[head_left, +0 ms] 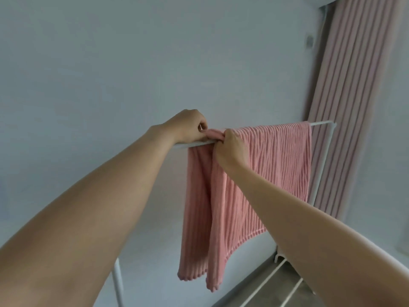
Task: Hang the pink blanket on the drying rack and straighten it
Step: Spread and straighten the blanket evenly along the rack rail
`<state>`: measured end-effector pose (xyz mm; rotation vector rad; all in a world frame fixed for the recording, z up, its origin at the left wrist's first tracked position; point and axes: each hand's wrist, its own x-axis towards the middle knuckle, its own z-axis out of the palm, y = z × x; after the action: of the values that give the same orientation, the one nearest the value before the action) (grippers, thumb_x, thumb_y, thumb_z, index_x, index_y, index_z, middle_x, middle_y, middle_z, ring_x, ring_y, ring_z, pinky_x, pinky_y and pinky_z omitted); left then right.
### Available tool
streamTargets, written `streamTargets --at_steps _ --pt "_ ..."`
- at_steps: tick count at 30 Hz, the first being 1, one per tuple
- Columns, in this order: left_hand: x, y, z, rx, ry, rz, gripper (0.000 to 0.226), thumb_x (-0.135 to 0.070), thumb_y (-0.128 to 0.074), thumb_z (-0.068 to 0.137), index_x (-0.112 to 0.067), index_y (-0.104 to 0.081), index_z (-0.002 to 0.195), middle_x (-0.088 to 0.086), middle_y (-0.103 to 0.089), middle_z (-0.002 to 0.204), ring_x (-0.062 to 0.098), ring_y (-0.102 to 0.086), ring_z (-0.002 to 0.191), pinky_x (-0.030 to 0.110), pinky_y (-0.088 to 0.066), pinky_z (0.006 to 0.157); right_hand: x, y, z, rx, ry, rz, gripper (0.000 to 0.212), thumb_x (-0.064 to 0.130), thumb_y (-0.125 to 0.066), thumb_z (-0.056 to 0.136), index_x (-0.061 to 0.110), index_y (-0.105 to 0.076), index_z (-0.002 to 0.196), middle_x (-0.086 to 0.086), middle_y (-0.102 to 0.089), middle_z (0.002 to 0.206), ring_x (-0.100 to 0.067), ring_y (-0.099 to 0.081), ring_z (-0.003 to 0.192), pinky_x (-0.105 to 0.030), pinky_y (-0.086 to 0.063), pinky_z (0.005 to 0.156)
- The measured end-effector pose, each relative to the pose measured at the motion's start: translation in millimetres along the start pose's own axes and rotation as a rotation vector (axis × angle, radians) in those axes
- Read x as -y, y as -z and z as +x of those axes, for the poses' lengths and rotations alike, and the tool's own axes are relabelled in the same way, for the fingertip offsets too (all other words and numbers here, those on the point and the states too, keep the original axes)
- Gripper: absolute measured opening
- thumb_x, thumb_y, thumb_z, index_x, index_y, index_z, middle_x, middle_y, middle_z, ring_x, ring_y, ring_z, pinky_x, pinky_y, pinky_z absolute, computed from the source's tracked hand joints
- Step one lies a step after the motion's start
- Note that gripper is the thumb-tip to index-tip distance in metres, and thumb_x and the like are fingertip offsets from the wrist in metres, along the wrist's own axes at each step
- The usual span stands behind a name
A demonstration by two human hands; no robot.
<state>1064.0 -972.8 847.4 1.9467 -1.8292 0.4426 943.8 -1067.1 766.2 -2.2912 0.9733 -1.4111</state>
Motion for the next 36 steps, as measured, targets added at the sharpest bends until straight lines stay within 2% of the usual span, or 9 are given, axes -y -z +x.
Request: streamTargets --at_steps 7,10,13,18,21,22,24,31,36 --pt "-11 -14 -21 -0.381 -0.04 0.07 0.024 -0.02 -0.06 0.089 -0.015 -0.067 0.111 0.004 -0.061 0.109 0.022 -0.059 0.094 0.036 -0.049 0.083 3 16 -8 -0.196 0.105 0.003 0.011 0.016 -0.048 0.085 0.013 -0.052 0.075 0.003 -0.056 0.071 -0.021 -0.049 0.066 -0.031 -0.027 0.061" --pt "-33 -53 -50 -0.771 -0.1 -0.027 0.012 -0.007 -0.054 0.084 -0.007 -0.064 0.091 0.004 -0.063 0.084 0.025 -0.059 0.073 0.039 -0.049 0.065 -13 -1 -38 -0.164 0.101 0.042 0.011 0.025 -0.049 0.087 0.014 -0.051 0.09 0.002 -0.058 0.077 -0.019 -0.054 0.065 -0.032 -0.035 0.054" --pt "-38 -119 -87 -0.86 0.011 -0.159 0.011 -0.003 -0.056 0.08 -0.005 -0.063 0.088 0.005 -0.063 0.082 0.026 -0.059 0.072 0.037 -0.048 0.064 -31 -25 -84 -0.084 0.0 0.09 0.023 0.032 -0.056 0.088 0.016 -0.043 0.099 0.004 -0.054 0.071 -0.017 -0.052 0.057 -0.036 -0.039 0.048" --pt "-5 -201 -122 -0.283 0.744 -0.626 0.076 -0.021 -0.07 0.076 -0.009 -0.038 0.144 0.008 -0.049 0.137 0.026 -0.054 0.122 0.039 -0.048 0.099 -69 -52 -132 0.027 -0.157 -0.09 0.019 0.032 -0.055 0.087 0.017 -0.043 0.086 0.004 -0.052 0.068 -0.018 -0.051 0.057 -0.031 -0.033 0.048" --pt "8 -216 -130 0.067 0.788 -0.86 0.045 -0.018 -0.068 0.081 -0.012 -0.059 0.125 0.001 -0.063 0.112 0.022 -0.064 0.105 0.031 -0.052 0.084 -83 -64 -141 0.123 -0.25 -0.19 0.022 0.038 -0.049 0.09 0.017 -0.047 0.088 0.002 -0.055 0.074 -0.023 -0.056 0.066 -0.032 -0.042 0.056" --pt "9 -220 -132 0.088 0.755 -0.778 0.016 -0.017 -0.066 0.082 -0.013 -0.067 0.097 0.003 -0.068 0.093 0.025 -0.067 0.092 0.031 -0.051 0.075 -87 -67 -143 0.145 -0.275 -0.217 0.021 0.036 -0.047 0.091 0.015 -0.05 0.089 -0.001 -0.058 0.078 -0.026 -0.057 0.071 -0.034 -0.045 0.059" --pt "6 -225 -134 0.071 0.698 -0.605 0.018 -0.016 -0.06 0.083 -0.015 -0.058 0.066 0.008 -0.067 0.076 0.031 -0.066 0.078 0.032 -0.049 0.067 -93 -73 -148 0.189 -0.3 -0.246 0.023 0.029 -0.042 0.094 0.012 -0.058 0.091 -0.006 -0.063 0.084 -0.03 -0.059 0.077 -0.037 -0.049 0.064" --pt "-7 -228 -138 -0.096 0.612 -0.489 0.011 -0.012 -0.045 0.088 -0.015 -0.056 0.089 0.007 -0.068 0.088 0.034 -0.063 0.083 0.04 -0.052 0.073 -105 -92 -207 0.344 -0.374 -0.186 0.028 0.022 -0.04 0.098 0.015 -0.065 0.087 -0.002 -0.061 0.086 -0.025 -0.059 0.086 -0.04 -0.053 0.078" --pt "-5 -226 -148 -0.047 0.644 -0.424 0.015 -0.016 -0.052 0.085 -0.016 -0.066 0.092 0.008 -0.073 0.093 0.033 -0.065 0.088 0.035 -0.05 0.073 -78 -89 -205 0.333 -0.068 -0.037 0.021 0.019 -0.051 0.093 0.014 -0.071 0.09 0.001 -0.065 0.095 -0.017 -0.053 0.092 -0.03 -0.045 0.085"
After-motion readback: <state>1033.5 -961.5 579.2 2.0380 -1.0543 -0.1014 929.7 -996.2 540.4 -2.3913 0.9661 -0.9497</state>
